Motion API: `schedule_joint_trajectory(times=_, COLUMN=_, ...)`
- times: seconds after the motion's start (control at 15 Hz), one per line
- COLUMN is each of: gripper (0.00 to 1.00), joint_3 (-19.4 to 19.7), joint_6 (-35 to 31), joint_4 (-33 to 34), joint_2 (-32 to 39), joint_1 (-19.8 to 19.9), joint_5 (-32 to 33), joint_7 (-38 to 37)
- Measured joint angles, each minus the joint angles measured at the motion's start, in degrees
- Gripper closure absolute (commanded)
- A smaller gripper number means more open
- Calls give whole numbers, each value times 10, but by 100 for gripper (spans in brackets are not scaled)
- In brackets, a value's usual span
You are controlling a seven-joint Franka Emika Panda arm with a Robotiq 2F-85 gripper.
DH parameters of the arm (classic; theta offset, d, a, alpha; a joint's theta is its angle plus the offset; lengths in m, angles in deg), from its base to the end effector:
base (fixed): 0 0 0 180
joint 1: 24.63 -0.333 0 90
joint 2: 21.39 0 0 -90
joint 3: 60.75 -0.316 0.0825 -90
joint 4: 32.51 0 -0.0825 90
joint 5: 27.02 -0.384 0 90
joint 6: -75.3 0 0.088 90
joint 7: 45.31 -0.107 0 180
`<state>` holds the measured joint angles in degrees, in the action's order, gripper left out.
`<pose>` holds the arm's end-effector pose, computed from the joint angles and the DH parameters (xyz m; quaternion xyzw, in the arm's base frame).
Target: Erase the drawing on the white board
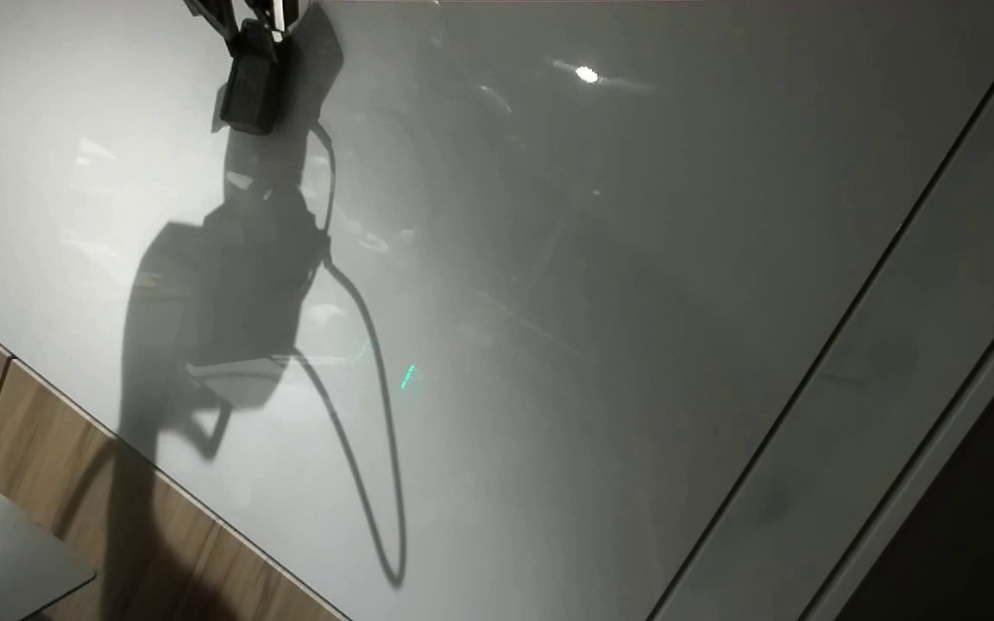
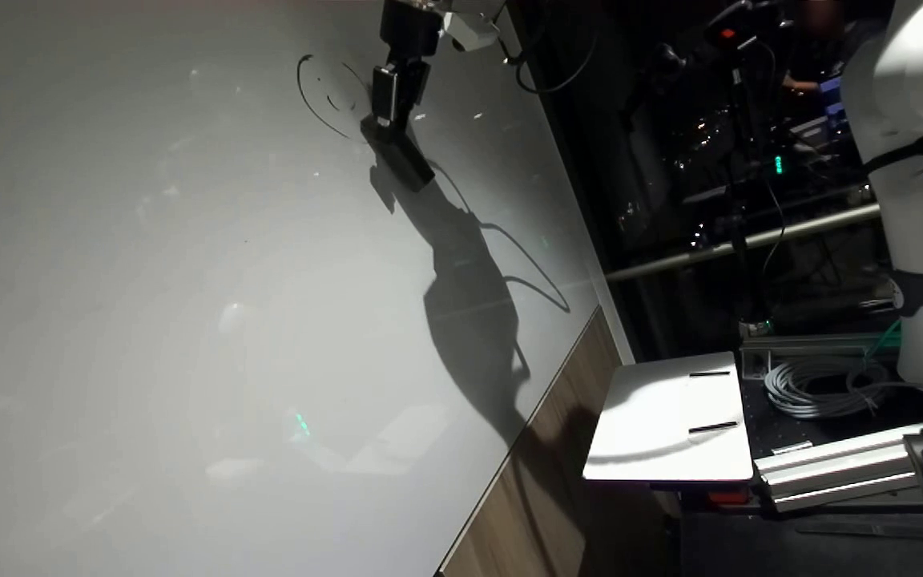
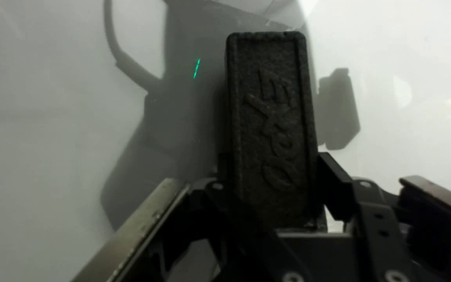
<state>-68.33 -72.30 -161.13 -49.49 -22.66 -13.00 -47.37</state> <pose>0.4524 0.0613 0.6502 0.9049 0.1018 0.3994 0.1058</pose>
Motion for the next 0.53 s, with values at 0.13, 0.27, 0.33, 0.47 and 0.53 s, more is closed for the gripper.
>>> schedule_joint_trajectory(times=0.13, gripper=70, joint_3=4, joint_6=22, joint_4=22, joint_2=1, joint_1=6, joint_5=0, joint_7=0)
schedule_joint_trajectory(times=0.27, gripper=70, joint_3=6, joint_6=44, joint_4=43, joint_2=3, joint_1=10, joint_5=0, joint_7=0)
schedule_joint_trajectory(times=0.33, gripper=70, joint_3=7, joint_6=53, joint_4=52, joint_2=4, joint_1=11, joint_5=0, joint_7=0)
schedule_joint_trajectory(times=0.47, gripper=70, joint_3=7, joint_6=68, joint_4=70, joint_2=5, joint_1=12, joint_5=1, joint_7=0)
schedule_joint_trajectory(times=0.53, gripper=70, joint_3=7, joint_6=73, joint_4=79, joint_2=5, joint_1=12, joint_5=1, joint_7=0)
